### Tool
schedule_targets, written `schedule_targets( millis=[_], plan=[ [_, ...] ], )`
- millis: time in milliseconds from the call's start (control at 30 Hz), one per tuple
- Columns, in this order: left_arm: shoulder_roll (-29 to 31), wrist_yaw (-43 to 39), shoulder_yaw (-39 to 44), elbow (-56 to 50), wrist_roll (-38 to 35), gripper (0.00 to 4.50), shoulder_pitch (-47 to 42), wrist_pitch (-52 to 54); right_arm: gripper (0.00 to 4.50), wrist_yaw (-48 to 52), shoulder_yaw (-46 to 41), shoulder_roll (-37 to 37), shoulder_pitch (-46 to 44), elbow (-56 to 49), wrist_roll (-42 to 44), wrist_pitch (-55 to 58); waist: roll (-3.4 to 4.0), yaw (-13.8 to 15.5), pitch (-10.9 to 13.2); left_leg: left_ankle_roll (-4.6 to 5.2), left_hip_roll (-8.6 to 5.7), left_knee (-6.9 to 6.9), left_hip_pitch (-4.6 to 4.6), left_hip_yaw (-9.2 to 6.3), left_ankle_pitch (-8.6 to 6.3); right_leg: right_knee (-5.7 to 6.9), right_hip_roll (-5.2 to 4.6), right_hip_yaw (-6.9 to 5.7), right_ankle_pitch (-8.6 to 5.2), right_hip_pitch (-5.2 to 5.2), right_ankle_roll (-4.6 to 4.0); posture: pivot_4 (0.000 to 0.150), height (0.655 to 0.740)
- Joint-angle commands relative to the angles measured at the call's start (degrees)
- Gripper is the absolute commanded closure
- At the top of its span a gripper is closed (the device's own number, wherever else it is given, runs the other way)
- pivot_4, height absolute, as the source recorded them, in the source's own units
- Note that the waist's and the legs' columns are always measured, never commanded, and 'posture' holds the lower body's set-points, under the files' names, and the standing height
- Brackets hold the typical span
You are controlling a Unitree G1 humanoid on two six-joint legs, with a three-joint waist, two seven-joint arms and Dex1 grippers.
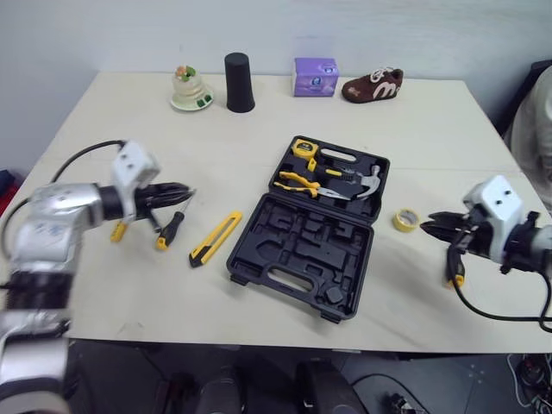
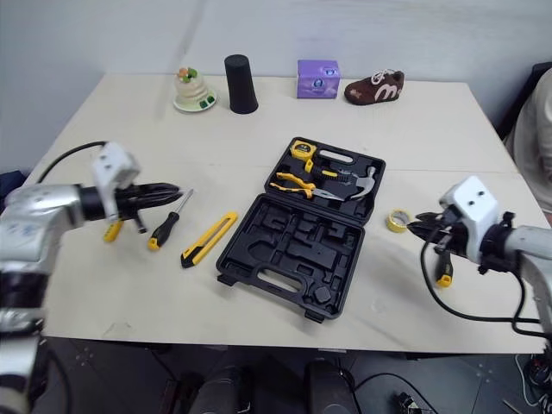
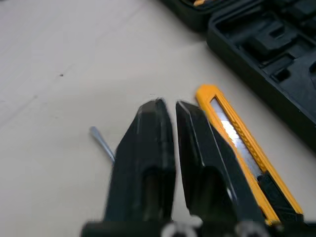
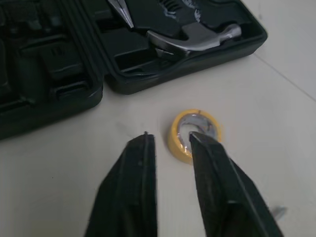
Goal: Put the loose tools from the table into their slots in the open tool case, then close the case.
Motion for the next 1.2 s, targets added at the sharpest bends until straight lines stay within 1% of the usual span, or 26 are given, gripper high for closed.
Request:
schedule_targets(
  millis=[33, 100, 200, 367, 600, 867, 967, 1067, 1200],
  plan=[
    [-3.4, -0.9, -5.5, 7.7, 5.2, 4.50, -5.5, -4.5, 4.48, -2.1, 4.3, 1.1, -3.4, 0.9, -3.7, 0.0, 0.00, 0.3, 0.0, 0.01, -0.04, 0.08, -0.17, 0.02, 0.00, 0.08, 0.11, 0.03, 0.02, -0.17, 0.04, 0.150, 0.7296],
    [-6.5, -1.0, -7.4, 14.3, 7.0, 4.50, -8.6, -7.7, 4.48, -3.0, 6.5, 2.4, -5.1, 2.1, -5.1, 0.0, 0.00, 0.3, 0.0, 0.04, -0.04, 0.24, -0.53, 0.12, 0.02, 0.12, 0.38, 0.20, 0.09, -0.52, 0.15, 0.150, 0.7296],
    [-10.6, 0.9, -8.7, 24.0, 9.7, 4.50, -13.5, -11.9, 4.48, -3.7, 9.0, 4.0, -6.5, 3.0, -6.5, 0.1, -0.01, 0.4, 0.0, 0.08, 0.00, 0.30, -0.58, 0.16, 0.00, 0.12, 0.44, 0.24, 0.09, -0.59, 0.15, 0.150, 0.7296],
    [-16.3, 4.3, -9.1, 37.1, 13.2, 4.50, -20.2, -17.9, 4.48, -4.8, 11.7, 5.7, -8.5, 4.9, -9.3, -0.5, -0.01, 0.5, 0.0, 0.12, 0.00, 0.44, -0.65, 0.16, -0.03, 0.16, 0.46, 0.24, 0.12, -0.61, 0.18, 0.150, 0.7296],
    [-21.6, 9.4, -8.6, 48.3, 16.4, 4.50, -25.8, -22.6, 4.48, -4.9, 13.3, 7.4, -10.6, 6.4, -11.3, -1.0, -0.01, 0.4, 0.0, 0.15, -0.01, 0.48, -0.66, 0.18, -0.05, 0.17, 0.47, 0.25, 0.12, -0.61, 0.20, 0.150, 0.7296],
    [-25.4, 10.0, -7.6, 52.0, 17.5, 4.50, -27.6, -24.6, 4.48, -4.5, 14.2, 9.5, -13.2, 8.3, -12.7, -1.2, -0.01, 0.4, 0.0, 0.15, -0.01, 0.55, -0.66, 0.23, -0.05, 0.28, 0.48, 0.27, 0.12, -0.65, 0.20, 0.150, 0.7296],
    [-26.0, 8.3, -7.2, 51.9, 17.7, 4.50, -27.4, -25.5, 4.48, -4.0, 14.3, 10.0, -13.8, 8.6, -12.9, -1.4, -0.01, 0.5, 0.0, 0.15, 0.00, 0.62, -0.66, 0.50, -0.05, 0.39, 0.49, 0.28, 0.12, -0.68, 0.20, 0.150, 0.7296],
    [-26.2, 1.4, -7.8, 49.7, 17.3, 4.50, -25.9, -26.0, 4.48, -2.5, 14.4, 10.3, -14.1, 7.7, -12.6, -3.0, -0.01, 0.5, 0.0, 0.14, -0.01, 0.65, -0.67, 0.74, -0.06, 0.44, 0.49, 0.31, 0.12, -0.71, 0.20, 0.150, 0.7296],
    [-26.1, -4.6, -9.0, 45.1, 17.2, 4.50, -22.8, -25.7, 4.48, -0.2, 13.9, 10.7, -13.5, 5.7, -11.4, -4.2, -0.01, 0.4, 0.0, 0.13, 0.01, 0.65, -0.67, 0.82, -0.06, 0.54, 0.53, 0.40, 0.12, -0.80, 0.19, 0.150, 0.7296]
  ],
)
